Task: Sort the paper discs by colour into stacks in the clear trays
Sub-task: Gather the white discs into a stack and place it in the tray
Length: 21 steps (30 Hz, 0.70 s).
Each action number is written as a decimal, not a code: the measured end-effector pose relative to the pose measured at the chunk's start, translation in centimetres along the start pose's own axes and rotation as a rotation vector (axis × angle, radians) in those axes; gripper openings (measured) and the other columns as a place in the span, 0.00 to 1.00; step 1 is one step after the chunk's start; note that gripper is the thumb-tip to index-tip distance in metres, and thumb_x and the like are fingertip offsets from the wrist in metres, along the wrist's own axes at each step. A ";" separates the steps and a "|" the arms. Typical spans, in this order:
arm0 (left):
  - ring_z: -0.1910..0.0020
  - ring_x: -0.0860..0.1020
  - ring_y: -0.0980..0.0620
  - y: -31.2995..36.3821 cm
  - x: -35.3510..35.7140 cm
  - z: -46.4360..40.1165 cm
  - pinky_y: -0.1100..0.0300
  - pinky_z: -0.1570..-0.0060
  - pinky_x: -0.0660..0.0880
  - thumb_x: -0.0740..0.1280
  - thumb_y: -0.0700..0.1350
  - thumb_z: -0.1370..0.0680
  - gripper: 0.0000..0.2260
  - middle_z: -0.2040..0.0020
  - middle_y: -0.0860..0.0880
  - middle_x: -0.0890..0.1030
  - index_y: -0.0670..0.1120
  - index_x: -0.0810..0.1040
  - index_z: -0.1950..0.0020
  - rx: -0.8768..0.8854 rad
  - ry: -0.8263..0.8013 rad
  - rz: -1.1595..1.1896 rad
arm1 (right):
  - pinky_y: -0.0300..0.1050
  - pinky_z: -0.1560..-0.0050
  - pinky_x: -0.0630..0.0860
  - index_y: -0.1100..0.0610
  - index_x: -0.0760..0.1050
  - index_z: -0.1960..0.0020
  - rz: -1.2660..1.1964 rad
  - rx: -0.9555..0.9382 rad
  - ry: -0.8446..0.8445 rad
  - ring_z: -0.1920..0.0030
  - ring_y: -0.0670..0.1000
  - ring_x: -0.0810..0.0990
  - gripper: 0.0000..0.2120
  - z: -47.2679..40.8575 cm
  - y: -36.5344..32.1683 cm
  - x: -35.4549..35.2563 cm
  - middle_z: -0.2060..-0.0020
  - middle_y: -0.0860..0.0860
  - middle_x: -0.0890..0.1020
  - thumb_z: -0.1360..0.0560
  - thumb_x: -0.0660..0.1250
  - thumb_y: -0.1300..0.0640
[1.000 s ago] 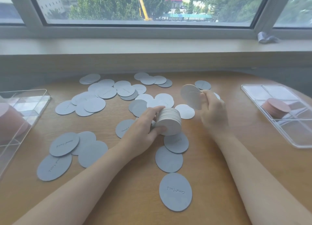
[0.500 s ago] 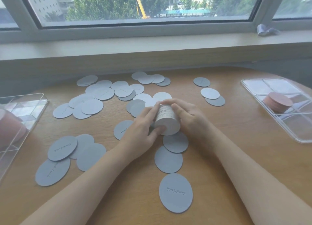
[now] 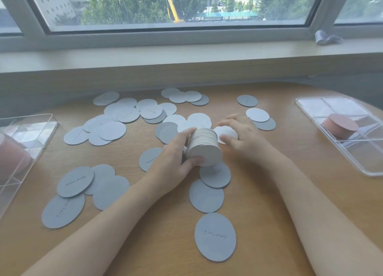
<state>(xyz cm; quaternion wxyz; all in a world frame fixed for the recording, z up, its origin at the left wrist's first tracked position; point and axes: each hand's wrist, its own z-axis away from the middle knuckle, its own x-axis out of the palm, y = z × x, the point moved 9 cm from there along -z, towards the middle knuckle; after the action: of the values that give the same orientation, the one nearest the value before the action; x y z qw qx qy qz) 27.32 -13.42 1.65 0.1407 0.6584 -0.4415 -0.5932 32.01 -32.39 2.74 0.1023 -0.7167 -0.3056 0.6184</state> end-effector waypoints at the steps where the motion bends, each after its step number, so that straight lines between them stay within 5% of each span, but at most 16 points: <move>1: 0.52 0.72 0.58 -0.1 0.0 0.0 0.59 0.44 0.68 0.72 0.49 0.23 0.31 0.39 0.60 0.72 0.54 0.62 0.23 -0.003 -0.001 0.008 | 0.54 0.29 0.61 0.50 0.74 0.33 0.085 0.013 -0.042 0.32 0.51 0.66 0.19 -0.1 1.0 0.2 0.35 0.46 0.72 0.23 0.66 0.48; 9: 0.51 0.73 0.64 0.3 -0.3 -0.1 0.67 0.47 0.66 0.73 0.48 0.23 0.30 0.39 0.59 0.73 0.53 0.64 0.24 0.005 0.010 0.023 | 0.55 0.39 0.70 0.48 0.81 0.45 0.134 -0.006 0.045 0.44 0.51 0.75 0.08 -0.3 1.4 -0.8 0.47 0.45 0.80 0.21 0.67 0.50; 15: 0.41 0.71 0.62 0.6 -0.3 -0.3 0.73 0.47 0.67 0.73 0.47 0.24 0.30 0.37 0.54 0.73 0.49 0.66 0.24 0.049 0.017 0.023 | 0.52 0.51 0.75 0.54 0.78 0.53 -0.266 0.110 0.294 0.56 0.53 0.78 0.11 0.9 0.5 -2.9 0.60 0.51 0.81 0.17 0.60 0.53; 18: 0.41 0.70 0.60 0.6 -0.3 -0.2 0.72 0.42 0.65 0.70 0.47 0.21 0.32 0.36 0.58 0.69 0.49 0.61 0.20 0.042 0.014 -0.019 | 0.43 0.55 0.75 0.50 0.80 0.52 -0.474 0.012 0.222 0.58 0.45 0.78 0.10 0.8 -2.0 -2.0 0.59 0.46 0.83 0.17 0.60 0.55; 21: 0.38 0.70 0.54 0.4 0.3 0.0 0.61 0.38 0.67 0.66 0.48 0.18 0.33 0.34 0.61 0.66 0.52 0.52 0.18 0.024 -0.019 -0.071 | 0.40 0.54 0.76 0.49 0.79 0.42 -0.574 -0.016 0.027 0.57 0.42 0.79 0.13 0.9 -3.8 -0.3 0.53 0.45 0.83 0.20 0.60 0.47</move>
<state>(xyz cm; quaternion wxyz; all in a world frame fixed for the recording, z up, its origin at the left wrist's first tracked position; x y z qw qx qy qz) 27.14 -13.86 1.76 0.1074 0.6694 -0.4264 -0.5988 29.97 -29.72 4.76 0.2715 -0.6098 -0.4997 0.5520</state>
